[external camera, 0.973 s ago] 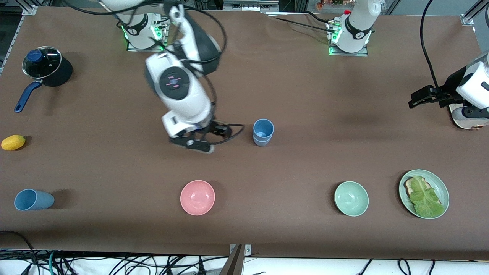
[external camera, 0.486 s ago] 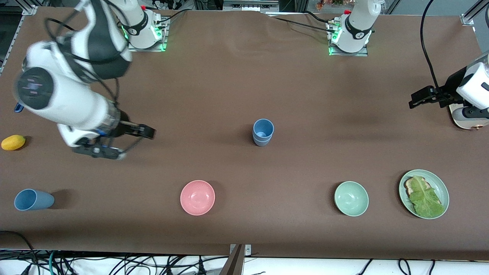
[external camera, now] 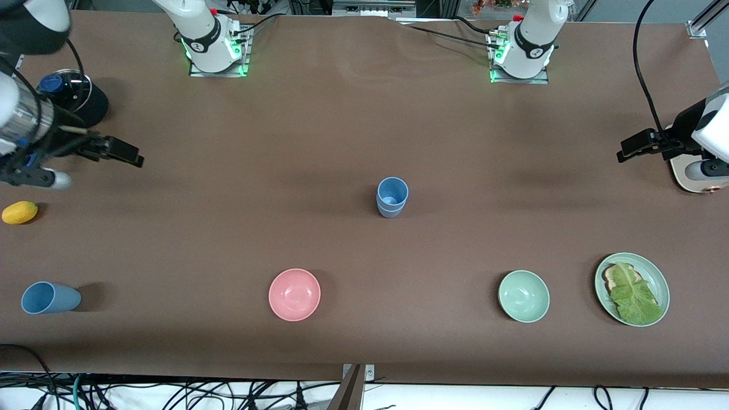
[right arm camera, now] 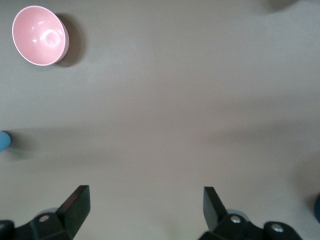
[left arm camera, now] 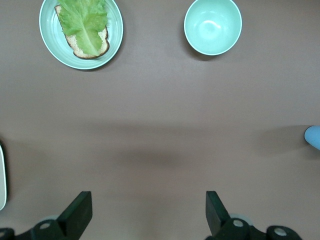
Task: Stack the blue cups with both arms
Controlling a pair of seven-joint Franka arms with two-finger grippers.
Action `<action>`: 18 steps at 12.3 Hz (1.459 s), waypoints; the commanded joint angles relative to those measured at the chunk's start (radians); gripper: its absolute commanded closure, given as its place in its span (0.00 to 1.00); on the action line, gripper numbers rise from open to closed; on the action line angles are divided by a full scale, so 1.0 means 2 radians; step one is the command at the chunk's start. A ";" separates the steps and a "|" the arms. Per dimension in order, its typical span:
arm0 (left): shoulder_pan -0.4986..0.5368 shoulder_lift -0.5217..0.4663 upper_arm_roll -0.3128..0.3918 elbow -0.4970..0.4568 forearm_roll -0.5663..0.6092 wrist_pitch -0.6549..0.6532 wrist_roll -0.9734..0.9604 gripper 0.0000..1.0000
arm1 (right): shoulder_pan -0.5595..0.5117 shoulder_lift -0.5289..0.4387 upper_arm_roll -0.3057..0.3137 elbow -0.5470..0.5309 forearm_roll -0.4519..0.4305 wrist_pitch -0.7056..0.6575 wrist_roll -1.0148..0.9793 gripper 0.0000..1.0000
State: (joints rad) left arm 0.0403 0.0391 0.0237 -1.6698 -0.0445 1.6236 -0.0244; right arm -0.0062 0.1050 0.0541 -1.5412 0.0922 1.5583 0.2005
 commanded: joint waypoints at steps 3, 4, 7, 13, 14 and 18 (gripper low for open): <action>0.001 -0.002 -0.003 -0.004 0.002 0.005 0.010 0.00 | -0.014 -0.027 0.016 -0.013 -0.014 -0.039 -0.010 0.00; 0.001 -0.002 -0.003 -0.004 0.002 0.005 0.010 0.00 | -0.014 -0.027 0.017 -0.010 -0.027 -0.039 -0.017 0.00; 0.001 0.000 -0.003 -0.003 0.003 0.005 0.010 0.00 | -0.014 -0.026 0.017 -0.010 -0.033 -0.038 -0.018 0.00; 0.000 0.002 -0.003 -0.004 0.003 0.005 0.010 0.00 | -0.018 -0.015 0.015 0.011 -0.038 -0.040 -0.037 0.00; 0.000 0.002 -0.003 -0.004 0.003 0.005 0.010 0.00 | -0.018 -0.015 0.014 0.011 -0.038 -0.041 -0.037 0.00; 0.000 0.002 -0.003 -0.003 0.003 0.005 0.010 0.00 | -0.018 -0.016 0.014 0.012 -0.039 -0.041 -0.037 0.00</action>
State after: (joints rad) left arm 0.0389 0.0481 0.0201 -1.6707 -0.0445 1.6246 -0.0236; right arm -0.0305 0.0699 0.0726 -1.5410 0.0261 1.4878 0.1434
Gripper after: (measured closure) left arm 0.000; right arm 0.000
